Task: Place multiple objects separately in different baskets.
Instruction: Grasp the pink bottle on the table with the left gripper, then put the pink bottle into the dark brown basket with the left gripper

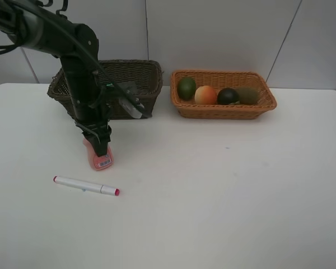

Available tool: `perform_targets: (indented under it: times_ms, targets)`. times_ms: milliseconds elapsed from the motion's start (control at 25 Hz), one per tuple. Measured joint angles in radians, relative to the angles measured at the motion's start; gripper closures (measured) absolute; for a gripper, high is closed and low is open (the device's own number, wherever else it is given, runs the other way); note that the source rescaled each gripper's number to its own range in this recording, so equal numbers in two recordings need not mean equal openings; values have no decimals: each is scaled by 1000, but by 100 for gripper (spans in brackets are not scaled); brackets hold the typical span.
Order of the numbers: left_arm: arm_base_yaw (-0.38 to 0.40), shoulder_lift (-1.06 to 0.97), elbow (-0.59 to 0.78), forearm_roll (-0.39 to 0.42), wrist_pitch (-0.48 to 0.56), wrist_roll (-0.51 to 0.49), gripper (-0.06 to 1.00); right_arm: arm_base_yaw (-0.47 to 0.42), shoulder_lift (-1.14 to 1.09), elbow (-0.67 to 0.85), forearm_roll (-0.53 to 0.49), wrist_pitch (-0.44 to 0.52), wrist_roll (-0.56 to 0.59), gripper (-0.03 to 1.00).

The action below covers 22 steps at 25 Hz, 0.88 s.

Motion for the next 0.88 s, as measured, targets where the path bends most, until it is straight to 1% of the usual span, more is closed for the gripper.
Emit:
perform_targets:
  times_ms: [160,280,480,600,720,880]
  targets:
    - [0,-87,0,35,-3,-14,64,0,0,0,0,0,0,-1]
    - [0,-168,0,85,-28,-54,64,0,0,0,0,0,0,-1]
    - [0,-282,0,115,-73,-146,64,0,0,0,0,0,0,-1]
    - [0,-326,-2,139,-125,-184,64,0,0,0,0,0,0,-1]
    - [3,-332,-43,156,-143,-251,64,0,0,0,0,0,0,-1]
    - [21,-316,-141,163,-163,-328,64,0,0,0,0,0,0,-1]
